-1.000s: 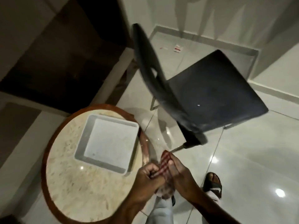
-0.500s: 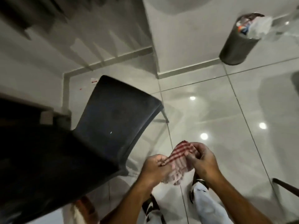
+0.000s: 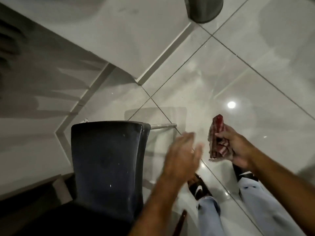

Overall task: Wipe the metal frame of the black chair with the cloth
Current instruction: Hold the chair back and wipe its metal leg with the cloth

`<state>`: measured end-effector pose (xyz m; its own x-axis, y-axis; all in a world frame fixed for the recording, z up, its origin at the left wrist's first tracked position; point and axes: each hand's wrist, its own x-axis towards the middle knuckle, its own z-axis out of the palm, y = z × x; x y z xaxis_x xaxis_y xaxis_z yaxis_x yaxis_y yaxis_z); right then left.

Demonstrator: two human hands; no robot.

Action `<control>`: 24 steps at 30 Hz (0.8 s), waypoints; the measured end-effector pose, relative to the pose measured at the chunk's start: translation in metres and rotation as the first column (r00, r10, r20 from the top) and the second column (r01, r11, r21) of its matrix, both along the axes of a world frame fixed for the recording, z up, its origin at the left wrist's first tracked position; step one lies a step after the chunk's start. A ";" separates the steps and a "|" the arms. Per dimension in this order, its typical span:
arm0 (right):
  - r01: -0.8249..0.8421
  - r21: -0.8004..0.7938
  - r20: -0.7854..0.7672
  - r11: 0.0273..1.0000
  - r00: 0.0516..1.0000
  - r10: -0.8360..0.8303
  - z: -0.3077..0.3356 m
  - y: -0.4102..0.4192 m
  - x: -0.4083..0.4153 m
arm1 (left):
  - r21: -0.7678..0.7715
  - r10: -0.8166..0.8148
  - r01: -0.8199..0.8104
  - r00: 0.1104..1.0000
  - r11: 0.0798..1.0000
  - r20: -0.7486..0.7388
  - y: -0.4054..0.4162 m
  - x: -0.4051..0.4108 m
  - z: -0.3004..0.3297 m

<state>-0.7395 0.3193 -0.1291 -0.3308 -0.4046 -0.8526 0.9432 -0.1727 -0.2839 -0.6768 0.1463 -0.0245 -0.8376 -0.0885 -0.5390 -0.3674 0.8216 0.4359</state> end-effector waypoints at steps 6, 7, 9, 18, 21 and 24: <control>-0.014 0.016 -0.037 1.000 0.999 0.014 -0.072 -0.063 -0.007 | -0.472 -0.714 0.735 0.646 0.487 0.270 -0.171 -0.040 -0.044; -0.015 0.005 -0.031 1.000 0.999 0.015 -0.081 -0.076 -0.005 | -0.414 -0.829 0.857 0.454 0.306 0.327 -0.192 -0.048 -0.050; -0.028 -0.008 -0.017 1.000 0.999 0.027 -0.099 -0.101 0.002 | -0.255 -0.939 0.966 0.046 -0.045 0.341 -0.218 -0.063 -0.063; -0.150 0.087 -0.095 0.985 0.983 0.159 -0.136 -0.186 0.027 | -0.114 -0.986 0.980 -0.163 -0.165 0.022 -0.235 -0.090 -0.107; -0.216 0.212 -0.275 0.953 0.923 0.270 -0.130 -0.212 0.027 | -0.104 -0.973 0.970 -0.209 -0.219 0.098 -0.232 -0.093 -0.107; -0.222 0.360 -0.504 0.906 0.771 0.389 -0.123 -0.236 0.031 | -0.083 -0.970 0.972 -0.207 -0.219 0.128 -0.233 -0.096 -0.107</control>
